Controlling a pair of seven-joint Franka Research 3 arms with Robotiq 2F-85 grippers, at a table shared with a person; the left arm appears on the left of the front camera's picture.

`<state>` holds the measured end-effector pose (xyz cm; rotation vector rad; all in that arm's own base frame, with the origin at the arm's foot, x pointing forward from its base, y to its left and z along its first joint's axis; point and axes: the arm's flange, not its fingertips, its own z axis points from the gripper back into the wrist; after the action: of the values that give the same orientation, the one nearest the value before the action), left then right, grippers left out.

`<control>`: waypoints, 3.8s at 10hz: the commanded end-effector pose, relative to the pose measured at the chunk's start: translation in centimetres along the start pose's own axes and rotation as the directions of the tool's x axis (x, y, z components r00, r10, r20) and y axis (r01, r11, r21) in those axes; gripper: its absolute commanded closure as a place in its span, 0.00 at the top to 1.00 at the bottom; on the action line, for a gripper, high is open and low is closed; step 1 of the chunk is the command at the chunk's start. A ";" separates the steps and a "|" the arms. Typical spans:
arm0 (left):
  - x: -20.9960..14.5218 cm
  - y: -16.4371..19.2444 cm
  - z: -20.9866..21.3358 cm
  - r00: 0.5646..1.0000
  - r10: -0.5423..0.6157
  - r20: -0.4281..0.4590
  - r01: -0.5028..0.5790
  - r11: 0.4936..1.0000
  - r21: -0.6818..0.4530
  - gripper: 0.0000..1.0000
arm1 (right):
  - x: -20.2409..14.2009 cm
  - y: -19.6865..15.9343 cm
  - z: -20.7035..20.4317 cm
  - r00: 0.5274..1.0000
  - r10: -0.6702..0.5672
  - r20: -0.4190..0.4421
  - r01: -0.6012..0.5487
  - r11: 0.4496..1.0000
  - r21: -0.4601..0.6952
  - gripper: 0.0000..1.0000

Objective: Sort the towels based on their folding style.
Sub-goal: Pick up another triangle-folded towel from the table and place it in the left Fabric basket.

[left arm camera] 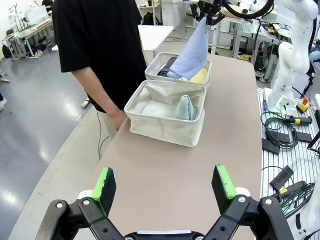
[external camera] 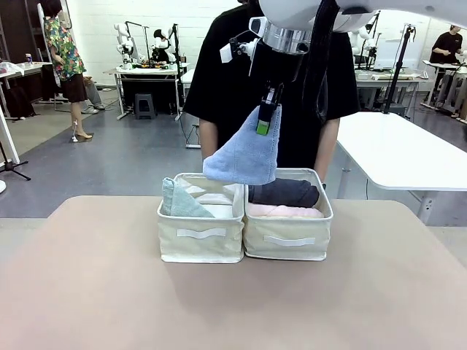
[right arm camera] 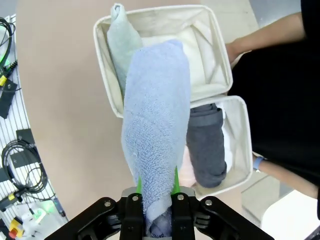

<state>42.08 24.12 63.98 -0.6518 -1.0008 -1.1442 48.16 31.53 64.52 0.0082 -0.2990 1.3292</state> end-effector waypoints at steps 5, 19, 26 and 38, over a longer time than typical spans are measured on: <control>-0.1 -0.2 0.0 1.000 -0.004 -0.021 0.004 1.000 0.008 1.00 | 7.1 -2.8 -3.5 0.989 0.107 0.101 -0.100 0.993 -0.068 0.19; -0.1 -0.2 0.0 1.000 -0.004 -0.021 0.004 1.000 0.008 1.00 | 6.7 -5.1 -14.5 0.982 0.181 0.053 -0.182 0.983 0.024 0.19; -0.1 -0.2 0.0 1.000 -0.004 -0.021 0.004 1.000 0.008 1.00 | 7.1 -5.6 -17.0 0.973 0.225 0.046 -0.228 0.971 0.077 0.19; -0.1 -0.2 0.0 1.000 -0.004 -0.021 0.004 1.000 0.008 1.00 | 7.3 -8.4 -24.2 0.973 0.229 0.042 -0.233 0.963 0.140 0.19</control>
<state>42.09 24.12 63.99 -0.6517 -1.0007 -1.1442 61.53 40.16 43.93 0.1092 -0.2448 1.5705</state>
